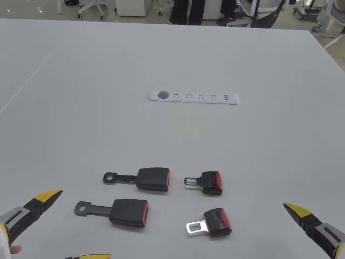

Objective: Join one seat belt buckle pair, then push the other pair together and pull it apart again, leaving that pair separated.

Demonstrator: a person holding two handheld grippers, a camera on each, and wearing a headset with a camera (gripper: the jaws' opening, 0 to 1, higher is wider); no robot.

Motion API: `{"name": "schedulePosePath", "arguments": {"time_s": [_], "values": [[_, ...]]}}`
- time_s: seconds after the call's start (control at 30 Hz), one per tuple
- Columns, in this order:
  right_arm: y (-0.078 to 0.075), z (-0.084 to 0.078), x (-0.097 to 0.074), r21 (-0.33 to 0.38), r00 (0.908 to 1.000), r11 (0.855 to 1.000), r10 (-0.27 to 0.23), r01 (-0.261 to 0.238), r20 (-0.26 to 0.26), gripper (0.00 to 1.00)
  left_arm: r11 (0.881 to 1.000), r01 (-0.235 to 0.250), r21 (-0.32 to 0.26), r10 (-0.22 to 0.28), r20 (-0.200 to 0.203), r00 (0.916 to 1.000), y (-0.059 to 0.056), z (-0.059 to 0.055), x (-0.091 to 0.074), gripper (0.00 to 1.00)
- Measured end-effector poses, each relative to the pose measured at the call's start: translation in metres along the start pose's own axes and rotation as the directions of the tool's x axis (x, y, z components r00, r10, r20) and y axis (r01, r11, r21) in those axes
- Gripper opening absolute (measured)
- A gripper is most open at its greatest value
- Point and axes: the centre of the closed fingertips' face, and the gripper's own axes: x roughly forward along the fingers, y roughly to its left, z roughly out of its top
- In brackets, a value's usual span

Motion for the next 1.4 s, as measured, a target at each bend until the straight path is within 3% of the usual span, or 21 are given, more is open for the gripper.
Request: {"name": "schedulePosePath", "arguments": {"time_s": [1.4], "values": [[-0.0013,-0.0054,0.0022,0.001,0.9999,1.000,0.010,-0.010,-0.011,0.99,1.000,-0.006,0.007,0.006,-0.009,0.9999,0.0061,-0.0037,0.0010,1.00]]}}
